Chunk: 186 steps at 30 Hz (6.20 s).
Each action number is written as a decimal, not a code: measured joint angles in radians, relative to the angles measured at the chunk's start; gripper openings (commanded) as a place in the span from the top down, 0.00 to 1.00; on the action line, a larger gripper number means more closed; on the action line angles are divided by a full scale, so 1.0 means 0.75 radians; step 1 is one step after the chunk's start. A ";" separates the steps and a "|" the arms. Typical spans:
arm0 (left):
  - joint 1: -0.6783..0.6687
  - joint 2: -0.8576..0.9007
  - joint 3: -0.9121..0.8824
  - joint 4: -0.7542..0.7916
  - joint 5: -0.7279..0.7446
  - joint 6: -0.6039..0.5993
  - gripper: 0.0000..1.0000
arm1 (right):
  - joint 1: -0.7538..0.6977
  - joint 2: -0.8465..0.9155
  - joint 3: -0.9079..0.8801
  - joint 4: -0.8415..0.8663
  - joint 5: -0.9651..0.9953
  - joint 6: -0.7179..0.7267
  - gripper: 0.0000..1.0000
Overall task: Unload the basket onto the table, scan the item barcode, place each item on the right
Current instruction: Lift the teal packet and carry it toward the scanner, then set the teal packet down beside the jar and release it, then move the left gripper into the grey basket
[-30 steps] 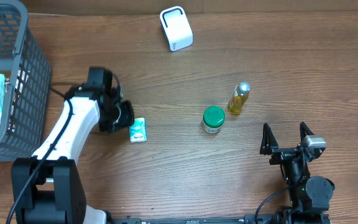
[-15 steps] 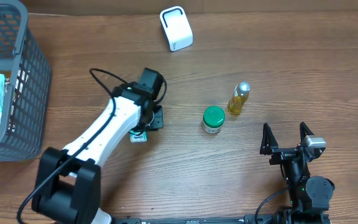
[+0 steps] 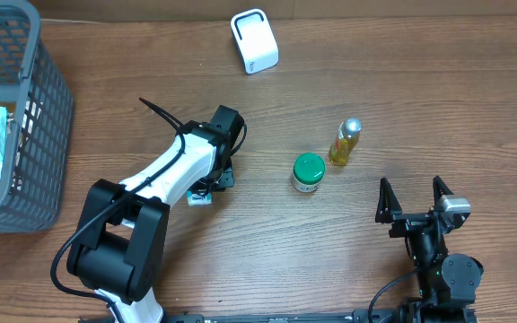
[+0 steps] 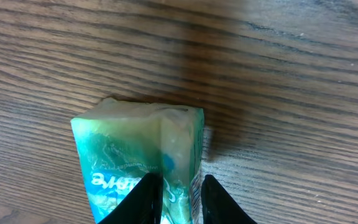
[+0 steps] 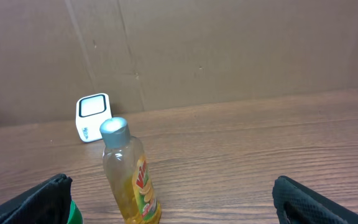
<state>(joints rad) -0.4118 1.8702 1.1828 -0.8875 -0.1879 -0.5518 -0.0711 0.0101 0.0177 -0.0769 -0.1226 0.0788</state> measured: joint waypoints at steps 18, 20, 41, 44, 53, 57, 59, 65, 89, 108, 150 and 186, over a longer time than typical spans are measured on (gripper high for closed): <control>0.000 0.018 0.001 0.023 -0.018 -0.001 0.74 | 0.000 0.000 0.001 0.001 -0.001 -0.001 0.00; 0.000 0.018 0.002 0.023 -0.018 -0.001 0.74 | 0.000 0.000 0.001 0.002 -0.001 0.000 0.00; 0.001 0.116 0.330 -0.216 0.049 0.044 0.96 | 0.000 0.000 0.000 0.001 -0.001 -0.001 0.00; 0.011 0.116 0.453 -0.136 0.228 0.152 0.96 | 0.000 0.000 0.000 0.001 0.000 -0.001 0.00; 0.144 0.116 0.474 0.089 0.925 0.314 0.95 | 0.000 0.000 0.001 -0.001 -0.001 -0.001 0.00; 0.198 0.117 0.474 0.206 1.192 0.348 0.96 | 0.000 0.000 0.001 0.000 -0.001 -0.001 0.00; 0.205 0.121 0.473 0.235 1.277 0.357 0.96 | 0.000 0.000 0.000 0.001 -0.001 -0.001 0.00; 0.200 0.243 0.466 0.367 1.508 0.361 0.96 | 0.000 0.000 0.000 0.001 0.000 -0.001 0.00; 0.132 0.509 0.446 0.655 1.571 0.200 0.94 | 0.000 0.000 0.001 0.000 -0.001 -0.001 0.00; 0.133 0.509 0.446 0.655 1.508 0.180 0.50 | 0.000 0.000 0.000 0.001 -0.001 -0.001 0.00; 0.818 -0.112 1.982 -0.658 -0.266 0.792 0.01 | 0.000 0.000 0.001 0.001 0.000 -0.001 0.00; 1.489 0.318 1.047 -0.271 0.272 1.220 0.00 | 0.000 0.000 0.000 0.000 0.000 -0.001 0.00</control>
<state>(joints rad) 0.7052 2.1086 1.9678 -1.0904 0.0158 0.3634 -0.0711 0.0101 0.0177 -0.0769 -0.1226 0.0784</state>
